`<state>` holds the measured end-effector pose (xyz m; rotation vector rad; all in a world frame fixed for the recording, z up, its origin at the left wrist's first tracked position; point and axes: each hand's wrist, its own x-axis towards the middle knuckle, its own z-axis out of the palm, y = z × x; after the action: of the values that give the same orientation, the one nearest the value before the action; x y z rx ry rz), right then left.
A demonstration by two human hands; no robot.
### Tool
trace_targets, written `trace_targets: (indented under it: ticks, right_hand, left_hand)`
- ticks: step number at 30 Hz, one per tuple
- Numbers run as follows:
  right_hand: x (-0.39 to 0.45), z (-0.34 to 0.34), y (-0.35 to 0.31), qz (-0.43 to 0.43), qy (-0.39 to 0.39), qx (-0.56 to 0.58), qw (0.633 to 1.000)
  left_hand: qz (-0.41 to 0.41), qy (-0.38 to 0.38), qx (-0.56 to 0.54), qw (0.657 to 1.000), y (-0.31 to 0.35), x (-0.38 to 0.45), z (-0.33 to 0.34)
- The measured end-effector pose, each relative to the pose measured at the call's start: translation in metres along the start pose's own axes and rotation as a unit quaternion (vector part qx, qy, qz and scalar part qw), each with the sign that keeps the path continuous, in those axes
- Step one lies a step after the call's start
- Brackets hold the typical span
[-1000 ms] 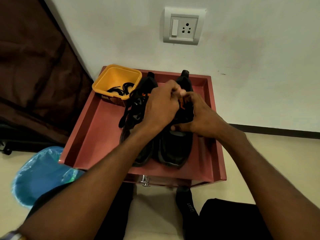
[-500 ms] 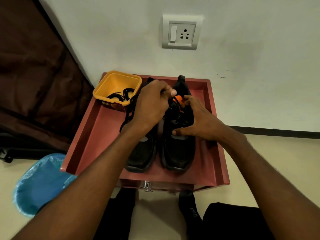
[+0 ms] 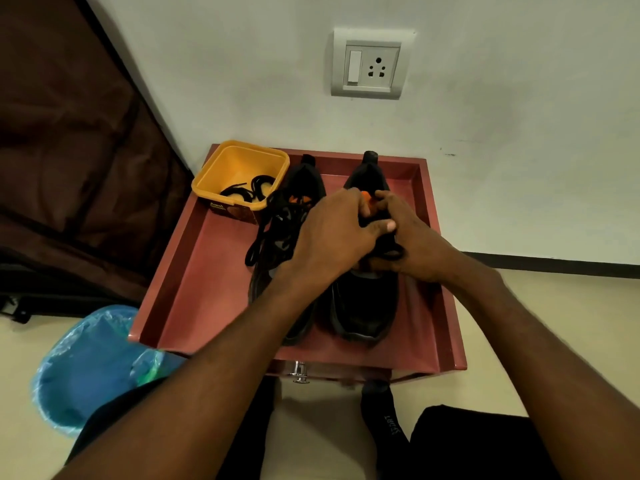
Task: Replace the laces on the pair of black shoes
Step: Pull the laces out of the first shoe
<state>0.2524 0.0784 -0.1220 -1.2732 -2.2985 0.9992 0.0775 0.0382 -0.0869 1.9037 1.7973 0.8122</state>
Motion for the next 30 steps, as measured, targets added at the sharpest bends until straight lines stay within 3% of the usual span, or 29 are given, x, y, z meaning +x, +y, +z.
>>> trace_targets:
  ticks: [5, 10, 12, 13, 14, 15, 16, 17, 18, 19, 20, 21, 22, 23, 25, 30]
  right_hand:
    - [-0.001, 0.000, -0.002, 0.031, 0.000, 0.010, 0.999]
    - [-0.002, 0.000, -0.006, 0.040, 0.005, -0.015, 0.999]
    - [-0.002, 0.000, -0.006, 0.044, 0.006, -0.011, 0.999]
    - [-0.003, 0.000, -0.005, 0.047, 0.008, -0.005, 0.999]
    - [-0.004, 0.000, -0.004, 0.047, 0.012, 0.002, 0.999]
    - [-0.005, -0.001, -0.003, 0.048, 0.014, 0.006, 0.999]
    - [-0.006, -0.001, -0.003, 0.049, 0.016, 0.004, 0.999]
    - [-0.006, -0.001, -0.003, 0.051, 0.017, -0.003, 0.999]
    - [-0.006, -0.002, -0.003, 0.054, 0.017, -0.009, 0.998]
    - [-0.005, -0.002, -0.004, 0.055, 0.017, -0.014, 0.998]
    - [-0.004, -0.002, -0.005, 0.054, 0.015, -0.017, 0.998]
    - [-0.004, -0.002, -0.005, 0.053, 0.012, -0.020, 0.998]
    - [-0.003, -0.001, -0.005, 0.051, 0.011, -0.022, 0.998]
    - [-0.003, -0.001, -0.005, 0.049, 0.010, -0.026, 0.998]
    - [-0.002, 0.000, -0.006, 0.047, 0.011, -0.028, 0.998]
    - [-0.003, -0.002, -0.006, 0.046, 0.018, -0.015, 0.999]
  left_hand:
    - [-0.034, -0.012, 0.028, 0.999, -0.004, 0.004, 0.005]
    - [-0.008, -0.005, 0.177, 0.984, 0.003, 0.005, -0.006]
    - [-0.011, 0.021, 0.097, 0.995, 0.003, 0.008, -0.010]
    - [-0.023, 0.031, -0.017, 0.999, 0.005, 0.011, -0.014]
    - [-0.045, 0.031, -0.180, 0.982, 0.008, 0.014, -0.021]
    - [-0.064, 0.022, -0.371, 0.926, 0.013, 0.016, -0.030]
    - [-0.075, 0.009, -0.536, 0.841, 0.016, 0.019, -0.039]
    - [-0.078, 0.004, -0.634, 0.769, 0.018, 0.021, -0.045]
    - [-0.084, 0.011, -0.656, 0.750, 0.016, 0.021, -0.048]
    - [-0.093, 0.025, -0.616, 0.782, 0.012, 0.021, -0.047]
    - [-0.095, 0.038, -0.520, 0.848, 0.007, 0.020, -0.043]
    - [-0.081, 0.041, -0.377, 0.922, 0.001, 0.019, -0.036]
    - [-0.056, 0.028, -0.212, 0.975, -0.006, 0.017, -0.029]
    - [-0.032, 0.004, -0.057, 0.998, -0.011, 0.014, -0.021]
    - [-0.019, -0.021, 0.099, 0.995, -0.016, 0.008, -0.010]
    - [-0.019, 0.049, 0.026, 0.998, -0.015, 0.010, -0.010]
